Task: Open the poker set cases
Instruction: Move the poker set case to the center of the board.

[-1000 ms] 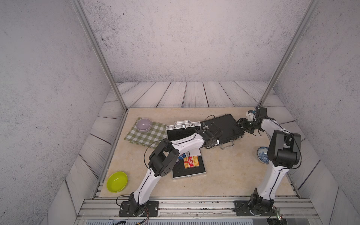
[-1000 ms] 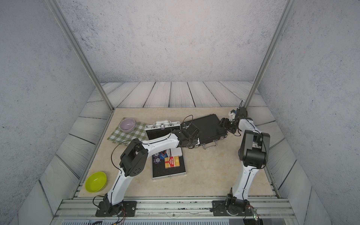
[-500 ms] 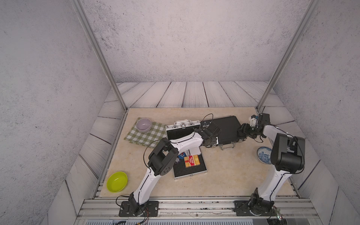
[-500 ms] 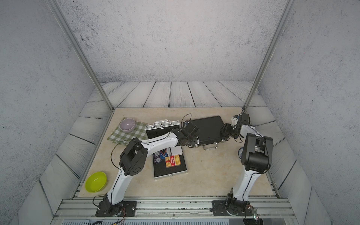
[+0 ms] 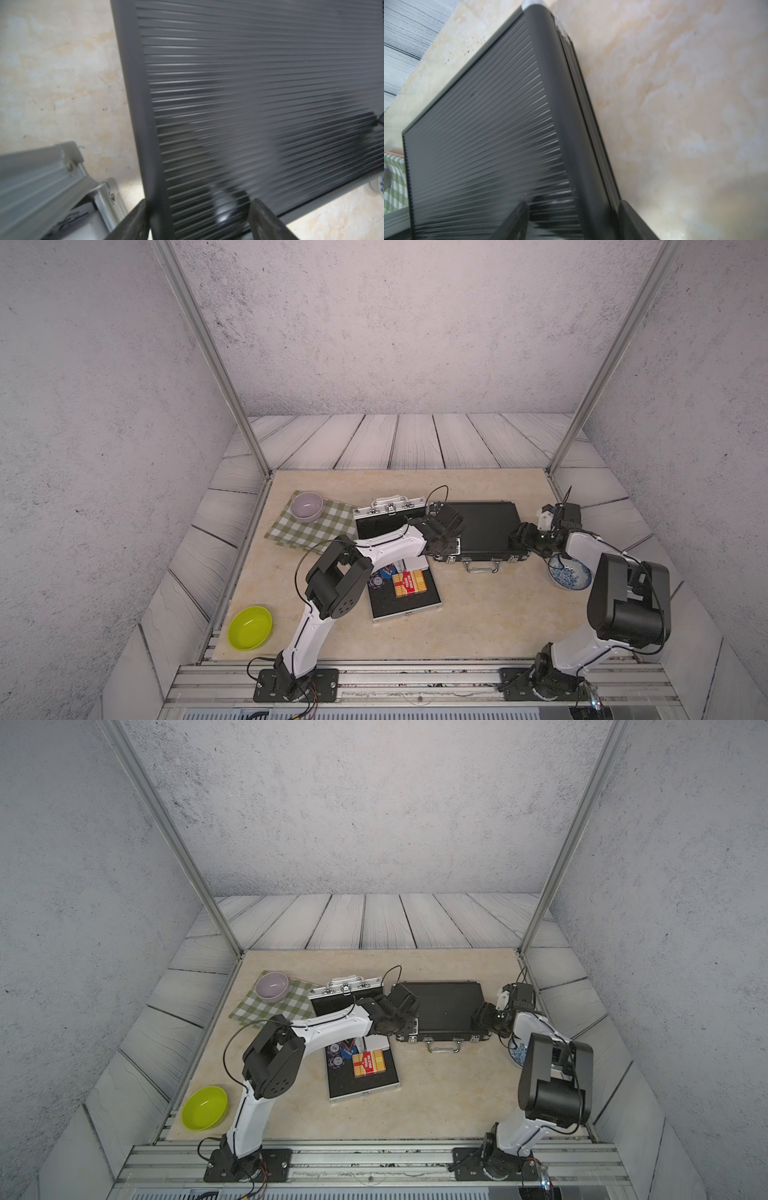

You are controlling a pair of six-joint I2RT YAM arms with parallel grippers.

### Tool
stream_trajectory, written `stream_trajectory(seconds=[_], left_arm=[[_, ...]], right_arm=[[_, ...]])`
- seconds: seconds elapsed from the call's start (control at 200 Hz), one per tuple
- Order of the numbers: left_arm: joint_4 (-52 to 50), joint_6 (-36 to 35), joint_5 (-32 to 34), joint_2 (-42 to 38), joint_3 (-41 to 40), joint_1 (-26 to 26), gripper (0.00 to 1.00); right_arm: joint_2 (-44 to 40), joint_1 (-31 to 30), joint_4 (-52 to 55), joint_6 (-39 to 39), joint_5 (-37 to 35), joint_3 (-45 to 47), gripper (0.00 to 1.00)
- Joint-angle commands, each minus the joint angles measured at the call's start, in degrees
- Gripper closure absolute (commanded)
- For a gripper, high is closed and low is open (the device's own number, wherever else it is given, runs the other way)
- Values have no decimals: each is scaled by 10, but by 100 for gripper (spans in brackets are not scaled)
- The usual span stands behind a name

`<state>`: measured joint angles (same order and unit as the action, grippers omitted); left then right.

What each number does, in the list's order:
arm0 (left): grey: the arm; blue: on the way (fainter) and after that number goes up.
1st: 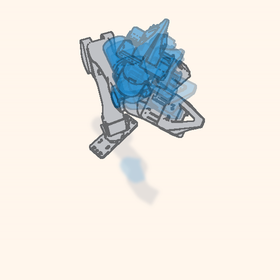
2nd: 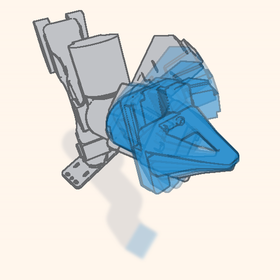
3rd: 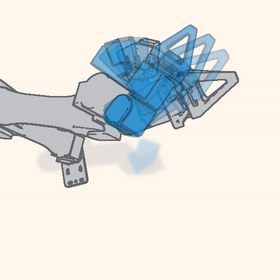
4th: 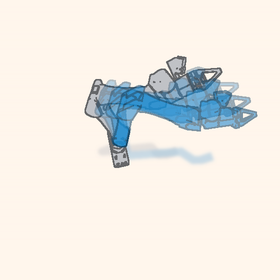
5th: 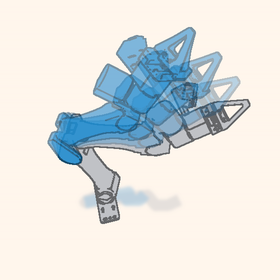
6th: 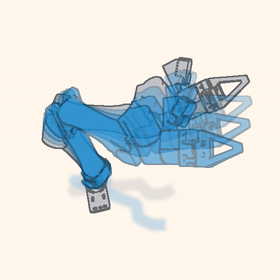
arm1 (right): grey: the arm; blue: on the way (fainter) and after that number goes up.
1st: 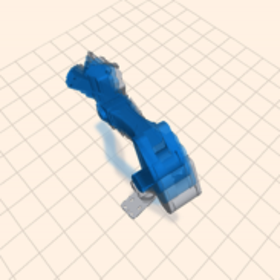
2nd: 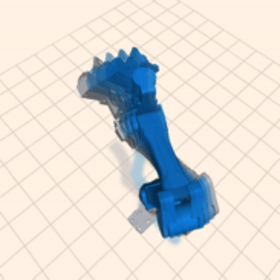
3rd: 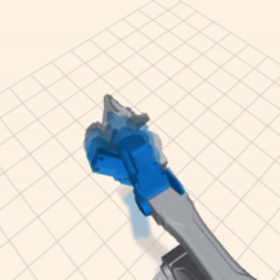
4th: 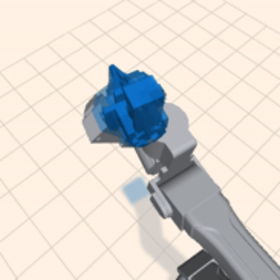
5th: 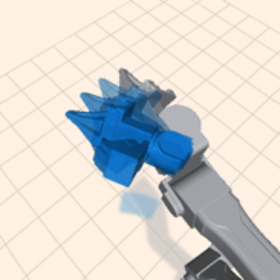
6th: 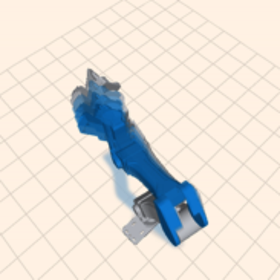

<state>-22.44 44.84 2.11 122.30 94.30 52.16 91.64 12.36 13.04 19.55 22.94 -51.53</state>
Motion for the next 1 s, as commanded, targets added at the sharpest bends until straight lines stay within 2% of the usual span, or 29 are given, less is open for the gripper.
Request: stream_trajectory(seconds=[0.0,0.23,0.305,0.43,0.596,0.791,0.996], left_arm=[[55,-16,-72,-1,-14,38,25],[57,-26,-74,-5,-14,38,24],[61,-22,-85,-6,-13,38,25],[59,-22,-100,-18,-20,38,24],[46,-50,-84,-67,-59,39,17],[89,-71,-110,-122,-136,55,16],[90,-86,-115,-100,-134,62,16]], right_arm=[[-43,-36,59,31,109,45,31],[-85,-36,74,34,74,60,25],[-75,-35,86,39,68,44,18],[-70,-36,77,50,73,39,13],[-100,-35,94,51,54,34,9],[-123,-36,105,48,41,27,7],[-122,-39,103,49,65,30,9]])
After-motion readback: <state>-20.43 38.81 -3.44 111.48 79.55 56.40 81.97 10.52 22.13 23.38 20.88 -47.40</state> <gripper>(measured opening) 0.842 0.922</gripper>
